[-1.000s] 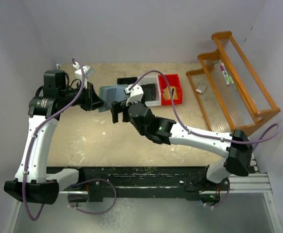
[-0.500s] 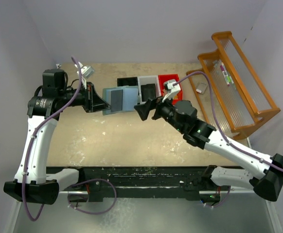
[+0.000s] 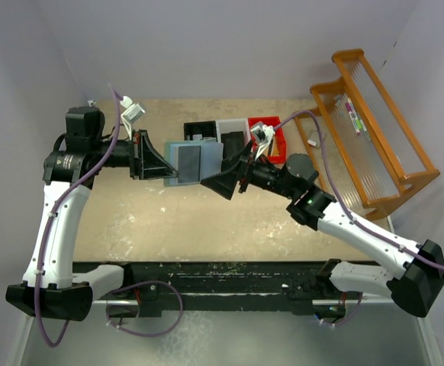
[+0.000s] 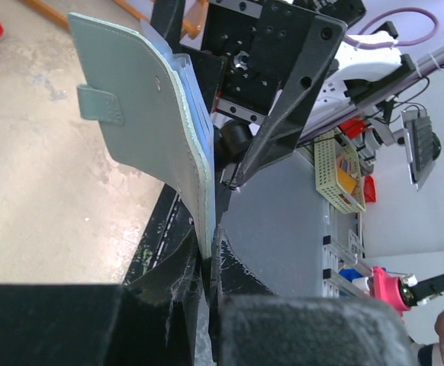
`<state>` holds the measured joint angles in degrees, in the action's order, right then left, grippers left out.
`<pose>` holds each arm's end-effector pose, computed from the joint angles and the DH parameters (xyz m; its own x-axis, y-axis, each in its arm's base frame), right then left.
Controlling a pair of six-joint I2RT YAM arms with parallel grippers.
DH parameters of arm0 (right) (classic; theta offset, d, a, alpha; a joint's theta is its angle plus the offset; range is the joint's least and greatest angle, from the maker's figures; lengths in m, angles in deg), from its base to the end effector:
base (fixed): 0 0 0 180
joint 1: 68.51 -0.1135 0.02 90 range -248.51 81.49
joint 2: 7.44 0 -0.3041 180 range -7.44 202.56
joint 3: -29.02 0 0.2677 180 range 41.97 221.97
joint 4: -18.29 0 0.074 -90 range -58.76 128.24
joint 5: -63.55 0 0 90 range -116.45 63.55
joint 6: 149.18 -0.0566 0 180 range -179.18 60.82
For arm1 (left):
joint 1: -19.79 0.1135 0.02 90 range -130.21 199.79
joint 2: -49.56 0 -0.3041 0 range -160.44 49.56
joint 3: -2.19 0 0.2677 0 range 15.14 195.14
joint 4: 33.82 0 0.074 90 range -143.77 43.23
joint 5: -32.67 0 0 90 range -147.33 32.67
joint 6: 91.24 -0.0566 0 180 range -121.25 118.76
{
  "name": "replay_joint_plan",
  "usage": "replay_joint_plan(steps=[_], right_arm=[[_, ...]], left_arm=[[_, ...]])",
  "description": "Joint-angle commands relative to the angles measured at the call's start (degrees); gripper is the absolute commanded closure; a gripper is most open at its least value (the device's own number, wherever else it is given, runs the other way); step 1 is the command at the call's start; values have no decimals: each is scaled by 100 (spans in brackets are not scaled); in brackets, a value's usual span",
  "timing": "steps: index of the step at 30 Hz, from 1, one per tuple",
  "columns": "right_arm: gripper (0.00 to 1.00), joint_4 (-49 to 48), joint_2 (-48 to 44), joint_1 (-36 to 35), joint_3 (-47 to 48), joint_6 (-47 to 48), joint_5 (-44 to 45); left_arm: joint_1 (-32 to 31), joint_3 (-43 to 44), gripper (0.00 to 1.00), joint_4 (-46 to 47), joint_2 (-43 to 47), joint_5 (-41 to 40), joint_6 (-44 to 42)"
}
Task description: Take the credit cards out of the card holder
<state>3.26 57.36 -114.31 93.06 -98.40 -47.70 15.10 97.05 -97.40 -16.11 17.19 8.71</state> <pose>0.1812 0.2158 0.4164 -0.4442 0.3885 -0.8073 -0.8160 0.1966 0.5436 0.1968 -0.0709 0.4708 -0.6952 0.0108 -0.7187 0.7049 0.2059 -0.6787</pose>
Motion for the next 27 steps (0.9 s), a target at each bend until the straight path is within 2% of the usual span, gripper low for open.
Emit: replay_joint_plan(steps=[1,7,11,14,19,21,24,27], right_arm=[[1,-692,-12,106,-57,-372,-531],[0,-672,-378,703,-499,-614,-587],[0,-795,-307,876,-617,-743,-658],[0,-1886,4,897,-783,-1458,-1154],[0,-4599,696,906,-883,-2990,-1897],[0,-5158,851,897,-815,-3282,-2021],[0,-5138,846,862,-719,-3252,-1937],[7,-3846,730,756,-522,-2792,-1555]], left_arm=[[-32,55,100,287,11,652,141],[-32,58,100,247,15,724,106],[-32,74,100,281,15,791,161],[-32,64,100,284,50,780,181],[-28,71,100,243,85,639,149],[-28,79,100,203,89,488,84],[-32,96,100,130,70,120,6],[-32,106,100,25,47,-477,-165]])
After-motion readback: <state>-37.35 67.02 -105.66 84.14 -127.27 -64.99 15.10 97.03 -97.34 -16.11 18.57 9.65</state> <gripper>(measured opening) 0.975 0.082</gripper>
